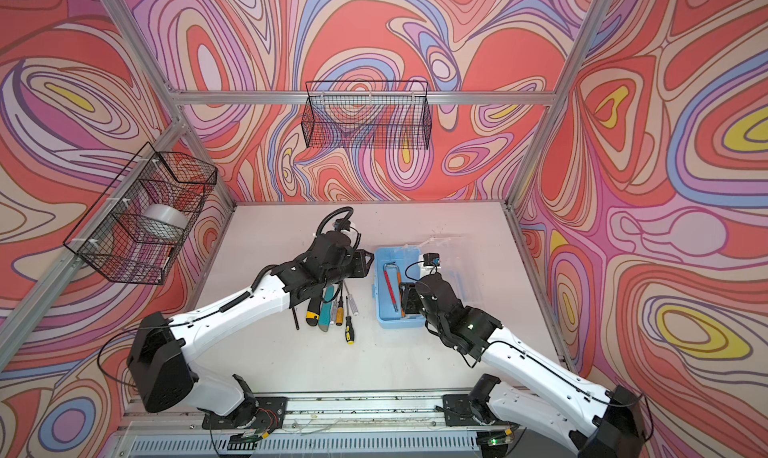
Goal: Pack the tool kit
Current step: 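Move the left gripper back to the tools above the black hex key, then lower the left gripper and close it on the black hex key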
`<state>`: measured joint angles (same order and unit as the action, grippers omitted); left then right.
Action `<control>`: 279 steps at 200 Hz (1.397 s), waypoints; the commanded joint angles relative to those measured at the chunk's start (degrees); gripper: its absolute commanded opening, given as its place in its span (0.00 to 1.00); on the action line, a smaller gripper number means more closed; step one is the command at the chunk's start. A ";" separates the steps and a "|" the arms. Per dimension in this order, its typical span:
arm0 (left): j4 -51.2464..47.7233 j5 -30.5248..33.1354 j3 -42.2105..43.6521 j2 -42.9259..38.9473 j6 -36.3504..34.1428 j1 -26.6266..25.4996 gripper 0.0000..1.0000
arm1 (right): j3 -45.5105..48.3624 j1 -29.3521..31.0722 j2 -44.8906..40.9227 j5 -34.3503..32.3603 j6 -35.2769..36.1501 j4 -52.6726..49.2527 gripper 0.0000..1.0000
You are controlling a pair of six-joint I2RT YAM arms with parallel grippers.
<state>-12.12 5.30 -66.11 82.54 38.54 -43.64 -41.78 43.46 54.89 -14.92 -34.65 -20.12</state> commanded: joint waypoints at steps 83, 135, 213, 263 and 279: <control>-16.29 7.38 18.37 -22.86 -2.11 15.04 0.60 | -2.88 1.78 3.18 2.88 1.78 3.04 0.59; -13.60 7.70 22.76 -19.08 -2.26 20.42 0.56 | -0.30 5.18 6.54 0.76 0.90 5.17 0.59; -5.58 3.36 21.95 -2.25 -4.12 26.39 0.46 | -0.37 5.22 14.77 3.32 2.83 9.90 0.55; -3.62 0.33 20.17 3.72 -3.30 28.93 0.32 | -2.34 5.15 19.47 4.07 2.56 10.84 0.54; -3.51 0.41 19.79 4.98 -3.46 29.04 0.31 | -2.34 5.16 19.72 4.13 2.37 11.10 0.54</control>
<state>-17.28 6.61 -44.21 85.97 35.14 -14.94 -42.33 48.47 74.26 -11.05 -32.45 -10.68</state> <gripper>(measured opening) 0.320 0.543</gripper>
